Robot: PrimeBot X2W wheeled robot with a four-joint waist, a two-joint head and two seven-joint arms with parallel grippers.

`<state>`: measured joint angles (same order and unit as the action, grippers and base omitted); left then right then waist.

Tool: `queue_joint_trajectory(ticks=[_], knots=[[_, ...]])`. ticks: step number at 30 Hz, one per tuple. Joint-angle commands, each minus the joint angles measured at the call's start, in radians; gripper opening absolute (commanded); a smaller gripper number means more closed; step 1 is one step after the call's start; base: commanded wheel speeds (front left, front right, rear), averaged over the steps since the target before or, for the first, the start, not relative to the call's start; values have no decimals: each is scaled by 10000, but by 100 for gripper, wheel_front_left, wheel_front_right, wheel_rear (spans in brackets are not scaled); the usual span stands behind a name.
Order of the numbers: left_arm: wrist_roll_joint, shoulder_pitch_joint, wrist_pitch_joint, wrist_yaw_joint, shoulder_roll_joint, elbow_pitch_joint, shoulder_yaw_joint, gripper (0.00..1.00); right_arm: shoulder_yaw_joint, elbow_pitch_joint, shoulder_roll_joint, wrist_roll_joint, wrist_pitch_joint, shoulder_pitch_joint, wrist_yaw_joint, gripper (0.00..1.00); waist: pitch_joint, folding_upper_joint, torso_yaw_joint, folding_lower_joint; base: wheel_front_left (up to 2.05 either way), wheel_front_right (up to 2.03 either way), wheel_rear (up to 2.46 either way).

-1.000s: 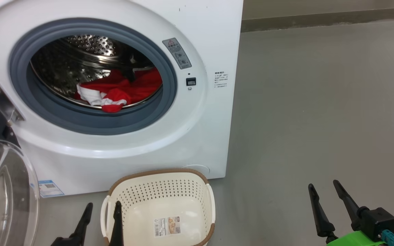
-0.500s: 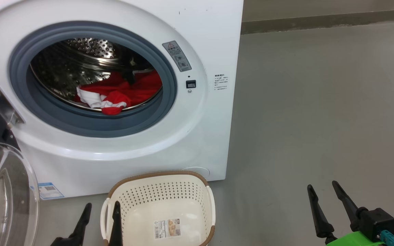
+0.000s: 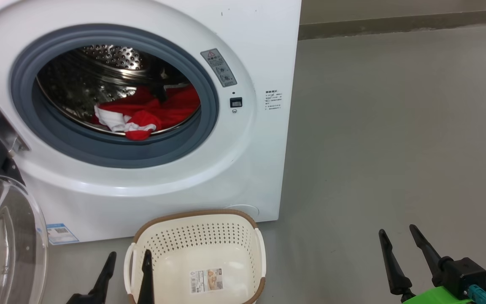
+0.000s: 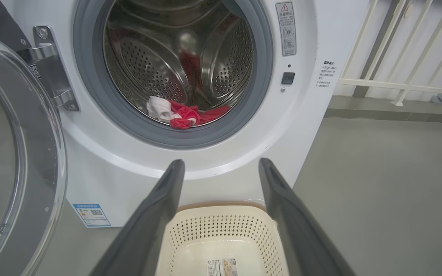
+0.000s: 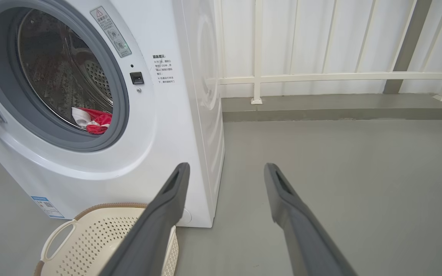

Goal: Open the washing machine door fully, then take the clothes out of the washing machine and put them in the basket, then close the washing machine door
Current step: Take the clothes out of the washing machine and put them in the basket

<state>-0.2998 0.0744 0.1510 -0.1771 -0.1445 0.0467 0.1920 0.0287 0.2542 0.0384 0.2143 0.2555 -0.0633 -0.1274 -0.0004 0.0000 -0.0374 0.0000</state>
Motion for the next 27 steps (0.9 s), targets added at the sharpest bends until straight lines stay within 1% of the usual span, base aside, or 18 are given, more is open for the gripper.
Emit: queue_joint_trajectory(ticks=[1,8,15,21,27], knots=[[57,-502,70,-114,-144,-222,-303,100,-208,-211,118,-164,63,216,-33,100,22,0,5,0,0,0,0],[126,-907,241,-115,-31,7,-123,100,-227,-376,118,-431,63,348,-33,100,474,0,104,0,0,0,0],[186,-1759,572,-48,188,571,75,100,-461,-669,166,-511,63,627,-33,100,1214,0,224,0,0,0,0],[241,-3047,806,92,370,1370,223,100,-610,-1013,343,-453,63,991,-33,100,2217,0,346,0,0,0,0],[178,-4892,985,233,487,2637,72,100,-670,-1307,527,-387,63,1373,-33,100,3269,0,350,0,0,0,0]])
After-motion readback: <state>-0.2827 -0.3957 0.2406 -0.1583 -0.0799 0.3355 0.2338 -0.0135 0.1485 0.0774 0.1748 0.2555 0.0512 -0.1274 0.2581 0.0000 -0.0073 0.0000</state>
